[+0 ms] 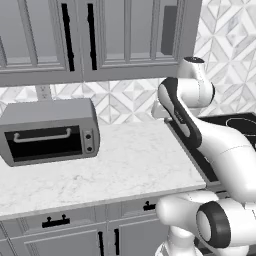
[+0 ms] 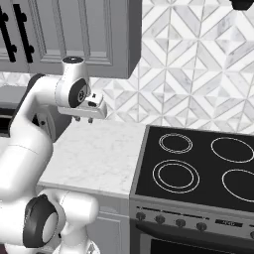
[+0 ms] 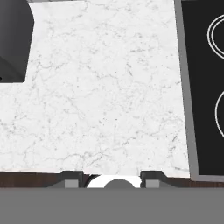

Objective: Navigate to the stand mixer.

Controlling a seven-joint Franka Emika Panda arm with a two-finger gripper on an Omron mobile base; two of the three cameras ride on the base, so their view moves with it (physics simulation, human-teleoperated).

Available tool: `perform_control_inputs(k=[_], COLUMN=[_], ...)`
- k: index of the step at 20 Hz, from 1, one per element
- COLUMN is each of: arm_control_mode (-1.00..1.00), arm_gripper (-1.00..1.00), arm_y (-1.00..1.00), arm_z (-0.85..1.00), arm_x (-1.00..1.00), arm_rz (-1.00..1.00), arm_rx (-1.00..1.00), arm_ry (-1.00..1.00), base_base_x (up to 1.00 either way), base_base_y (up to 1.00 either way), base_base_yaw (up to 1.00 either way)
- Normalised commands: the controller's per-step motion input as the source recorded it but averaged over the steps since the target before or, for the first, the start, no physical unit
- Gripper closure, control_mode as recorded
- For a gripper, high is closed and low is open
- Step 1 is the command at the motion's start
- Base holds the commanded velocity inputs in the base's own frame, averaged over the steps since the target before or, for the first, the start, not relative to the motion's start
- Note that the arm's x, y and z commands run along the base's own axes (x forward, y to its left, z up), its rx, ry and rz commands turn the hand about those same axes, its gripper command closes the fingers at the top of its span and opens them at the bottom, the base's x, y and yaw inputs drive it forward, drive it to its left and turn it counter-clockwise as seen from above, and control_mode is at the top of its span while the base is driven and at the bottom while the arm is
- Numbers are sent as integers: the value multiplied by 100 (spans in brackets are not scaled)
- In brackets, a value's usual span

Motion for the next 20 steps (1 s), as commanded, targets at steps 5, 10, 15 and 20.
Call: perform_control_inputs(k=[5,10,15,20], arm_control_mode=[-100,100,100,100], arm_gripper=[-100,-100,-100,-100], arm_y=[0,0,0,0], arm_z=[0,0,0,0], arm_x=[-30,0,0,0], arm_rz=[0,0,0,0], arm_rx=[0,0,0,0], arm_ry=[-4,0,0,0], base_base_x=[0,-74,-54,-47], base_base_y=[0,0,-1,-19], base_base_yaw=[0,0,2,32])
